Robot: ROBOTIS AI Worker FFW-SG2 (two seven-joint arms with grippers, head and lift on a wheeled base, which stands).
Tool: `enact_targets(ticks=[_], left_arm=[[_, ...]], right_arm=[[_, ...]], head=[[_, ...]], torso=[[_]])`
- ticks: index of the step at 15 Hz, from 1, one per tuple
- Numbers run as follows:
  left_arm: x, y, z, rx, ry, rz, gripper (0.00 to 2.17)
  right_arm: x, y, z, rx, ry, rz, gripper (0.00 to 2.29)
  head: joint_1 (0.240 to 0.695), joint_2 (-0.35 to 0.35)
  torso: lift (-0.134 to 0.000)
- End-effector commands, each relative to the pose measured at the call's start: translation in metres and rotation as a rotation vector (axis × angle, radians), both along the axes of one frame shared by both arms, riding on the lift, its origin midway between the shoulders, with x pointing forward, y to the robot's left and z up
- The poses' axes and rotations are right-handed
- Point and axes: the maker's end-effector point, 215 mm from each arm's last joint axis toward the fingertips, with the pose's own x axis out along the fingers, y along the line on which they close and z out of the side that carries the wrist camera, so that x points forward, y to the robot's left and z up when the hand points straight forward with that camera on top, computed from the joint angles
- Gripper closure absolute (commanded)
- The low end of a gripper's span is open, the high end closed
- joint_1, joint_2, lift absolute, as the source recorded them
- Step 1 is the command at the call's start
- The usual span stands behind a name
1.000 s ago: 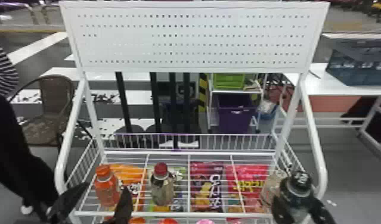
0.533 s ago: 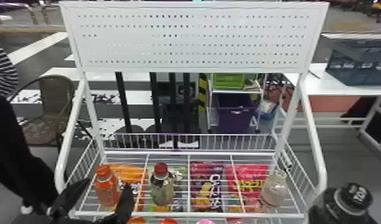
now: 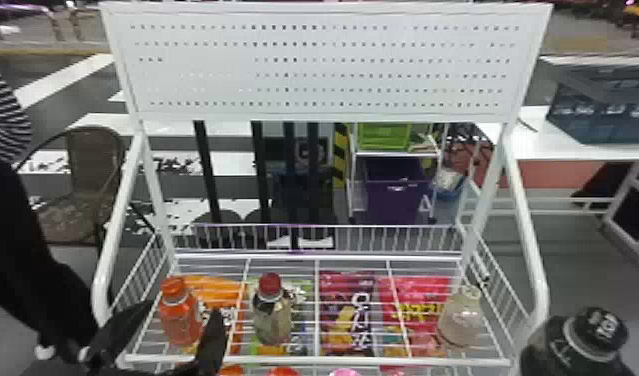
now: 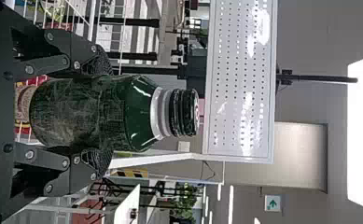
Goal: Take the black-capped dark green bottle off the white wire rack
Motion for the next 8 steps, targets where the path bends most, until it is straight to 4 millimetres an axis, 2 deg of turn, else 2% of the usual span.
enact_targets(ticks=[1,8], left_arm=[[-0.0001,0.0009,0.0015,0.005,0.000,-0.002,0.14],[0.0015,-0.0016,0.0007,0.003,0.000,-0.007,0.14]], right_arm=[[0.0004,0.0001,-0.0007,0.001,0.004,0.000,1.41],[0.0017,0.0022,-0.0043,-0.005,0.034,0.005,1.40]], head=[[0.499,0.000],[0.499,0.000]], torso=[[0.000],[0.000]])
